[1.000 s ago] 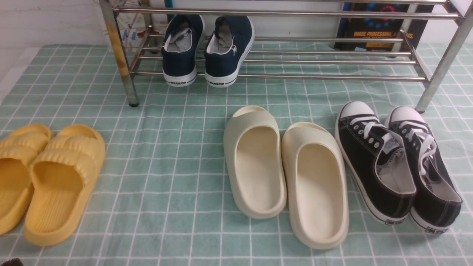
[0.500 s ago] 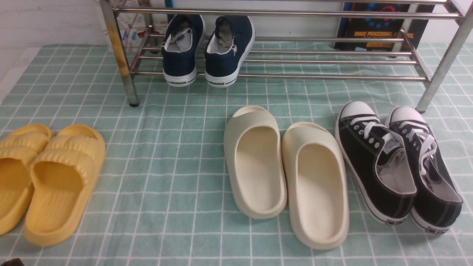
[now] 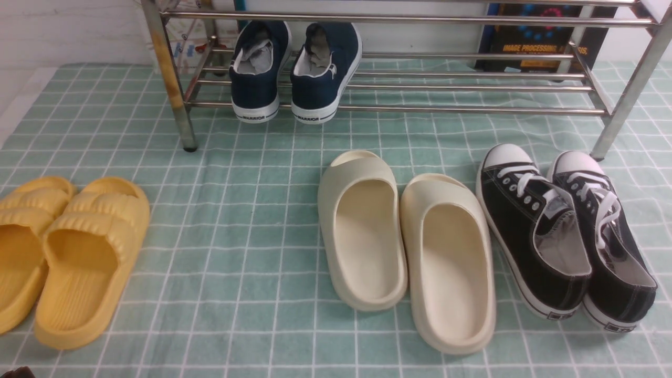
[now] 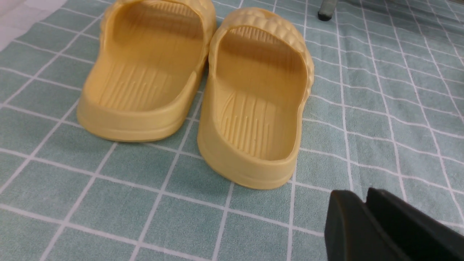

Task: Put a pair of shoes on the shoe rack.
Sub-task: Use the right arm to grab the shoe closest to it

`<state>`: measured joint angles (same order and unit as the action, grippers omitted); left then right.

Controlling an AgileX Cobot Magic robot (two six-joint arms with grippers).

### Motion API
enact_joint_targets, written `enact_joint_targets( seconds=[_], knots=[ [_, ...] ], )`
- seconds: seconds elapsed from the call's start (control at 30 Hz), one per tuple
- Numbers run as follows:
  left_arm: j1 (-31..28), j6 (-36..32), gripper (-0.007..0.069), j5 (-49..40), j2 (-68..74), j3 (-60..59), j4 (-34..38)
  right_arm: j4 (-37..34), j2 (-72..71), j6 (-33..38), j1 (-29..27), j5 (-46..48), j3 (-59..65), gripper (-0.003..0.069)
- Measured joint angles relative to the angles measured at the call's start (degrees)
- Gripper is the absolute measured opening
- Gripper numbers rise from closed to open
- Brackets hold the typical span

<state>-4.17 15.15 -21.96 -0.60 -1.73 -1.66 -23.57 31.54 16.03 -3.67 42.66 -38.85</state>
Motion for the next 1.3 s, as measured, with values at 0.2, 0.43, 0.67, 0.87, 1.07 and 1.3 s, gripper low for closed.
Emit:
enact_joint_targets(
  seconds=[0.2,0.43,0.67,0.87,1.07,1.3],
  knots=[
    [0.0,0.0,0.0091,0.0,0.0,0.0,0.0,5.9,16.6,0.4,9.0,14.8,-13.6,-0.0003],
    [0.0,0.0,0.0094,0.0,0.0,0.0,0.0,15.1,33.5,-4.4,23.3,23.5,-22.2,-0.0003],
    [0.0,0.0,0.0102,0.0,0.0,0.0,0.0,18.3,46.9,-8.6,25.7,21.4,-24.9,0.0032],
    [0.0,0.0,0.0103,0.0,0.0,0.0,0.0,24.5,58.9,-15.0,25.7,17.7,-26.7,0.0245],
    [0.0,0.0,0.0112,0.0,0.0,0.0,0.0,28.9,63.9,-18.6,25.7,12.7,-26.8,0.0458],
    [0.0,0.0,0.0113,0.0,0.0,0.0,0.0,26.6,68.0,-18.5,25.7,8.8,-27.2,0.0439]
  ],
)
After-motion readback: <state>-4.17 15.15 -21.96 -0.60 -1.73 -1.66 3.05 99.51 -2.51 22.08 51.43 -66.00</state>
